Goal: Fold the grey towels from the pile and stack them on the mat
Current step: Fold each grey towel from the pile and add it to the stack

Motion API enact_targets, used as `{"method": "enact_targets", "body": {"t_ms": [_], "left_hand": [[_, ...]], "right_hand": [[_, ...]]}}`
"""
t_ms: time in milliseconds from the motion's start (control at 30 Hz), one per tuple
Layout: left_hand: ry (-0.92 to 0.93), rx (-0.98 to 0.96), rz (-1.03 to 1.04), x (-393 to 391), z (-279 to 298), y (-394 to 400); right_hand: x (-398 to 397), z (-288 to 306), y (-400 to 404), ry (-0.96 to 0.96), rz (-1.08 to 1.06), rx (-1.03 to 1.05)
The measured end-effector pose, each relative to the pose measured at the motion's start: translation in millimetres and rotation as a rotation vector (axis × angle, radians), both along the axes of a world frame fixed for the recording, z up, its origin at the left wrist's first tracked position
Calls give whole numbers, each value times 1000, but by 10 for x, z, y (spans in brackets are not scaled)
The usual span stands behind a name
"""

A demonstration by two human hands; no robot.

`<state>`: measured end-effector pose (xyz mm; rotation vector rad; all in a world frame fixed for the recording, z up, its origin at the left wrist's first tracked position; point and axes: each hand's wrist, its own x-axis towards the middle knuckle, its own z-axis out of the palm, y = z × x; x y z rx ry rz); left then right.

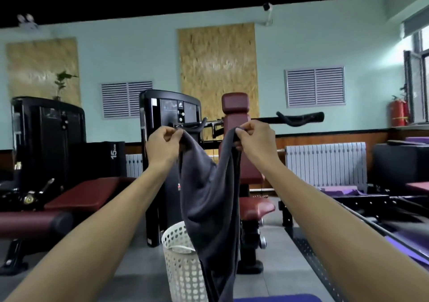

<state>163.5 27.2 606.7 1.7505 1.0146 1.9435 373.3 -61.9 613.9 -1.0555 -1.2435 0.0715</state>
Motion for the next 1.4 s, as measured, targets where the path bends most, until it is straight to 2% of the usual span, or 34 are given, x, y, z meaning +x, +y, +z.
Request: {"method": "enact_targets", "body": {"t_ms": [67, 167, 333, 433, 600, 700, 833, 1000, 1167, 1400], "left_hand": [[59, -10, 17, 1, -67, -100], [18, 23, 50, -2, -117, -212], [22, 34, 26, -57, -148, -335], [31, 115, 52, -94, -82, -379], [-54, 139, -35, 13, 7, -332], [-29, 108, -54, 138, -140, -91], [95, -42, -41, 328, -586, 501], [272, -201, 50, 586, -1045, 1290], [112, -198, 100, 672, -622, 1965], [21, -109, 70, 611, -25, 2378]], "right_hand": [[-42, -35, -88, -28, 7, -42], [-30, -106, -175, -29, -54, -44], [-40, -72, -313, -162, -207, 13], [-44, 39, -335, -159, -177, 74], [23, 102, -137, -113, -118, 103], [143, -15, 79, -109, -140, 55], [369, -402, 580, -125, -126, -119], [697, -886, 1320, 17, -104, -305], [1009, -604, 1978, 131, -110, -222], [1082, 2, 2318, 94, -231, -23]]}}
